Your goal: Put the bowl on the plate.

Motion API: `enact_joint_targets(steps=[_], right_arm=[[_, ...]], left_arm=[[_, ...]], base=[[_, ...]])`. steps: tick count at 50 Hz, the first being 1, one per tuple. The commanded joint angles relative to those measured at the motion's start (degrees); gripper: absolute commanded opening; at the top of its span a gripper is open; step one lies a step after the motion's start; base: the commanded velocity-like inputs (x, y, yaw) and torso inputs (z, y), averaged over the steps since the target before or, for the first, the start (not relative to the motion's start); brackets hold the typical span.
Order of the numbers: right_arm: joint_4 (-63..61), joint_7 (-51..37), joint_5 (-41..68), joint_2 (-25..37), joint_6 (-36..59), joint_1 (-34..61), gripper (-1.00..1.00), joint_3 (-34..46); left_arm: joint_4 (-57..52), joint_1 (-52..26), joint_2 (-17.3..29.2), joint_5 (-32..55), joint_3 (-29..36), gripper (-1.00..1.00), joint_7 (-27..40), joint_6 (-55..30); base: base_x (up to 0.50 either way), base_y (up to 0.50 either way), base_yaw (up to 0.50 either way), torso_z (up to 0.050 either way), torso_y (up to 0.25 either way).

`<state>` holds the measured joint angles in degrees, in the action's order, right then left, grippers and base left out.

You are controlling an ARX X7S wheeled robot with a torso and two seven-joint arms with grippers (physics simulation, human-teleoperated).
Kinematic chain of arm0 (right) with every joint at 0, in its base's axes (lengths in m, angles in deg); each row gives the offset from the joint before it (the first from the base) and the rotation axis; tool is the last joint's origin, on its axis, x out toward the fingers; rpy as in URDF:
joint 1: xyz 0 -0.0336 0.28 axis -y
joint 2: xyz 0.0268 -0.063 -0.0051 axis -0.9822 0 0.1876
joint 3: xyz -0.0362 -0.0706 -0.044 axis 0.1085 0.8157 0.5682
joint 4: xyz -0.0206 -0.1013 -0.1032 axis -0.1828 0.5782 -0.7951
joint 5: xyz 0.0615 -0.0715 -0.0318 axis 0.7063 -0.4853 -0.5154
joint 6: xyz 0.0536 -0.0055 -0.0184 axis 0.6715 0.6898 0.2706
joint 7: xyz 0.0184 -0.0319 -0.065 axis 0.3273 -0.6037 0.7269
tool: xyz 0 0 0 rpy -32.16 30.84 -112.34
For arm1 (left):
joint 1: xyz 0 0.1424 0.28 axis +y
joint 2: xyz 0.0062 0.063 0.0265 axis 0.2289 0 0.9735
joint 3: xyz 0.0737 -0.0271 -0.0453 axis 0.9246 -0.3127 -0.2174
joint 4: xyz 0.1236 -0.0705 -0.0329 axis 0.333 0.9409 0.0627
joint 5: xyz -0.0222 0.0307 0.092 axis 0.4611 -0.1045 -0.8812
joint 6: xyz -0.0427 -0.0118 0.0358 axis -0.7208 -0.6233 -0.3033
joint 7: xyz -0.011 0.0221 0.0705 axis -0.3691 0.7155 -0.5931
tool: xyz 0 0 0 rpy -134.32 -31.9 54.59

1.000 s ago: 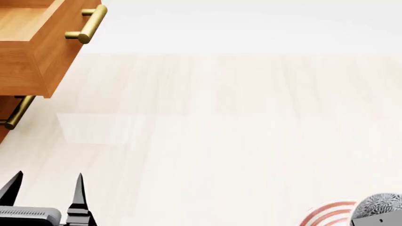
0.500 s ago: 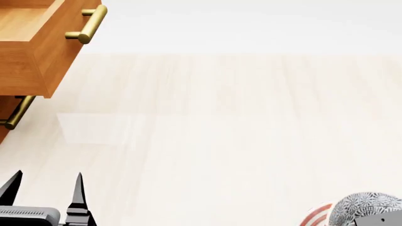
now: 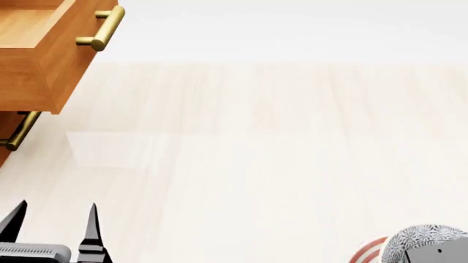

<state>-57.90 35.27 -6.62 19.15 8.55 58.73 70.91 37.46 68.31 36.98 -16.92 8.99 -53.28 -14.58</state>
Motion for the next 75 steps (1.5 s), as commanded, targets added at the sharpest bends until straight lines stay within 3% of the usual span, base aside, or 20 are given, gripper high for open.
enact_joint_targets(steps=[1, 4, 7, 9, 11, 16, 18, 20, 24, 25, 27, 28, 32, 36, 41, 46, 48, 75], right_arm=[[-4.64, 0.66, -0.61, 1.46, -0.95, 1.86, 1.0, -1.79], [-5.72, 0.83, -0.46, 1.63, -0.9, 2.6, 1.0, -2.37], [-6.62, -0.21, -0.68, 1.52, -0.02, 3.49, 1.0, -2.82], [-6.97, -0.45, -0.68, 1.62, 0.03, 3.66, 1.0, -2.97], [-7.68, -0.83, -0.74, 1.9, 0.09, 4.03, 1.0, -3.28], [-9.04, -1.42, -0.6, 2.46, 0.22, 4.86, 1.0, -4.01], [-9.71, -1.56, -0.63, 2.61, 0.27, 5.25, 1.0, -4.33], [-10.23, -1.66, -0.89, 2.63, 0.44, 5.52, 1.0, -4.51], [-11.34, -1.76, -1.52, 2.96, -0.18, 5.87, 1.0, -5.01], [-11.81, -1.96, -1.93, 3.02, -0.08, 6.17, 1.0, -5.21], [-12.13, -2.03, -2.12, 3.08, -0.39, 6.26, 1.0, -5.4], [-12.25, -1.98, -2.08, 3.1, -0.41, 6.29, 1.0, -5.45], [-13.18, -2.21, -2.36, 2.99, 0.16, 6.88, 1.0, -5.78], [-13.71, -2.39, -2.56, 3.14, -0.17, 7.11, 1.0, -6.12], [-14.06, -3.13, -3.62, 3.21, -1.27, 7.02, 1.0, -6.47], [-14.6, -3.62, -4.14, 3.4, -2.0, 7.16, 1.0, -6.89], [-15.05, -4.05, -4.46, 3.53, -2.42, 7.31, 1.0, -7.17], [-17.77, -5.36, -8.54, 2.76, -4.39, 8.45, 1.0, -8.97]], left_arm=[[-1.99, -0.03, 0.56, 0.55, 0.03, 1.0, 0.53, -1.64], [0.65, 0.26, -0.02, -0.05, 0.25, 1.0, 0.06, 1.06], [-2.04, 0.1, 0.63, 0.63, 0.07, 1.0, 0.63, -1.49], [2.34, 0.27, -0.3, -0.31, 0.34, 1.0, -0.22, 2.7], [-1.91, -0.01, 0.69, 0.69, 0.13, 1.0, 0.62, -1.42], [-2.03, -0.09, 0.75, 0.84, 0.18, 1.0, 0.66, -1.6], [4.04, 0.23, -0.58, -0.5, 0.55, 1.0, -0.49, 4.32], [-1.62, 0.06, 0.72, 0.7, 0.31, 1.0, 0.71, -1.01], [-2.58, 0.06, 0.97, 0.9, 0.3, 1.0, 0.98, -1.83], [1.77, 0.24, 0.01, -0.08, 0.59, 1.0, 0.13, 2.33], [-1.67, 0.05, 0.8, 0.68, 0.45, 1.0, 0.85, -0.97], [2.57, 0.24, -0.13, -0.27, 0.74, 1.0, 0.04, 3.07], [-2.4, -0.04, 1.02, 0.9, 0.5, 1.0, 1.09, -1.69], [5.4, 0.29, -0.67, -0.72, 0.97, 1.0, -0.41, 5.85], [-2.67, 0.02, 1.28, 1.0, 0.54, 1.0, 1.29, -1.67], [4.85, 0.23, -0.38, -0.64, 1.08, 1.0, -0.15, 5.47], [-1.84, -0.08, 1.18, 0.89, 0.76, 1.0, 1.2, -0.9], [-1.22, -0.67, 1.26, 1.16, 1.09, 1.0, 1.57, -1.54]], base=[[0.0, 0.0, 0.0, 0.0, 0.0], [0.0, 0.0, 0.0, 0.0, 0.0], [0.0, 0.0, 0.0, 0.0, 0.0], [0.0, 0.0, 0.0, 0.0, 0.0], [0.0, 0.0, 0.0, 0.0, 0.0], [0.0, 0.0, 0.0, 0.0, 0.0], [0.0, 0.0, 0.0, 0.0, 0.0], [0.0, 0.0, 0.0, 0.0, 0.0], [0.0, 0.0, 0.0, 0.0, 0.0], [0.0, 0.0, 0.0, 0.0, 0.0], [0.0, 0.0, 0.0, 0.0, 0.0], [0.0, 0.0, 0.0, 0.0, 0.0], [0.0, 0.0, 0.0, 0.0, 0.0], [0.0, 0.0, 0.0, 0.0, 0.0], [0.0, 0.0, 0.0, 0.0, 0.0], [0.0, 0.0, 0.0, 0.0, 0.0], [0.0, 0.0, 0.0, 0.0, 0.0], [0.0, 0.0, 0.0, 0.0, 0.0]])
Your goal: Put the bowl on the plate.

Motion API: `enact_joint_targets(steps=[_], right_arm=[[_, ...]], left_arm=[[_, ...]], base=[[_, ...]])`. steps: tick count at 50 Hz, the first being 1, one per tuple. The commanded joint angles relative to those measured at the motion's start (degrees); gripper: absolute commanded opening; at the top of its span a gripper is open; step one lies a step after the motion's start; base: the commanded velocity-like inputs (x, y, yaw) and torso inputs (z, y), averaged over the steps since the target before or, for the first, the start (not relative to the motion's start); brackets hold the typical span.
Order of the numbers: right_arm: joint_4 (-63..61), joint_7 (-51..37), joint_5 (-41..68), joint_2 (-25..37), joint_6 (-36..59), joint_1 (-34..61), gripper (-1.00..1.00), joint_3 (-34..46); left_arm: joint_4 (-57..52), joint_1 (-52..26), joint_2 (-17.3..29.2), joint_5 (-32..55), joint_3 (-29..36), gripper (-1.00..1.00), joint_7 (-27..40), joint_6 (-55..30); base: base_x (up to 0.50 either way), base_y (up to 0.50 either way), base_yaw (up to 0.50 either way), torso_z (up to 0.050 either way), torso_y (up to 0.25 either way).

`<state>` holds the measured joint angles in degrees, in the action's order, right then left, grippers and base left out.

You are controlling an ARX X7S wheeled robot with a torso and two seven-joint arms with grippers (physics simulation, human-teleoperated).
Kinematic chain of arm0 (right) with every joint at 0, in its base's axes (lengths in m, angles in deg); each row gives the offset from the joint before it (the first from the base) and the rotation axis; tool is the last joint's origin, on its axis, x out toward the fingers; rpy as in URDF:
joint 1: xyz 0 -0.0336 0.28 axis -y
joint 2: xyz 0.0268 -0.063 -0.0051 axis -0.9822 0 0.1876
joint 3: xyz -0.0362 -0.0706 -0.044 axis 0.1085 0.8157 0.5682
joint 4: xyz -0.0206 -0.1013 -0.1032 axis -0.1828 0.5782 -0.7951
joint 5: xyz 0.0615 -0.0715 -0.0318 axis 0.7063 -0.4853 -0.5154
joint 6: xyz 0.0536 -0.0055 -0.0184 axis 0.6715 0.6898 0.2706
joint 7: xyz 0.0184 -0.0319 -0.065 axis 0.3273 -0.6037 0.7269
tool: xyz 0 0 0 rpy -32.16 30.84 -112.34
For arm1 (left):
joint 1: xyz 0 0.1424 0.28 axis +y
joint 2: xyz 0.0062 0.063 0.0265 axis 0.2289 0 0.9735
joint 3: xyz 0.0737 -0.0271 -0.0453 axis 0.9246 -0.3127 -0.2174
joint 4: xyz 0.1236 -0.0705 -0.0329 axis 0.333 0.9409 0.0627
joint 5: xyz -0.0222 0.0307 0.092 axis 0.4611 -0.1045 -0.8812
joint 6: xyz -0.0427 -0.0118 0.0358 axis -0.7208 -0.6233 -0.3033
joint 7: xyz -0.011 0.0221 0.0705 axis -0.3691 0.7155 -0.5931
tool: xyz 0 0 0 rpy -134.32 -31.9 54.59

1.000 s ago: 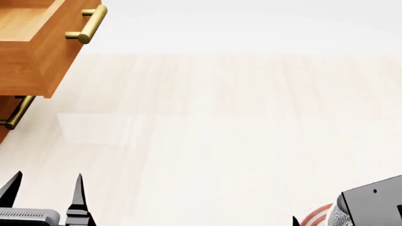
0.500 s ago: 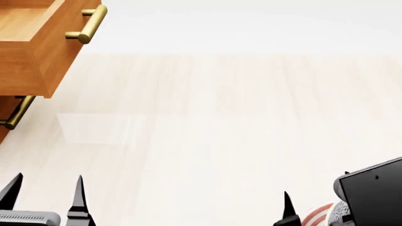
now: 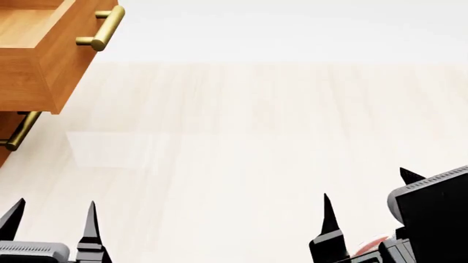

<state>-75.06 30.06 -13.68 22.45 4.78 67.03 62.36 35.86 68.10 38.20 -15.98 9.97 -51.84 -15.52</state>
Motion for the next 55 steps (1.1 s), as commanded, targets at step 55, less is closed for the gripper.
enact_joint_targets(steps=[55], right_arm=[[-7.93, 0.35, -11.34, 0.74, -5.19, 0.69, 1.0, -2.82]], left_arm=[[5.63, -2.71, -0.35, -0.31, 2.06, 1.0, -0.37, -1.19]], base=[[0.0, 0.0, 0.0, 0.0, 0.0]])
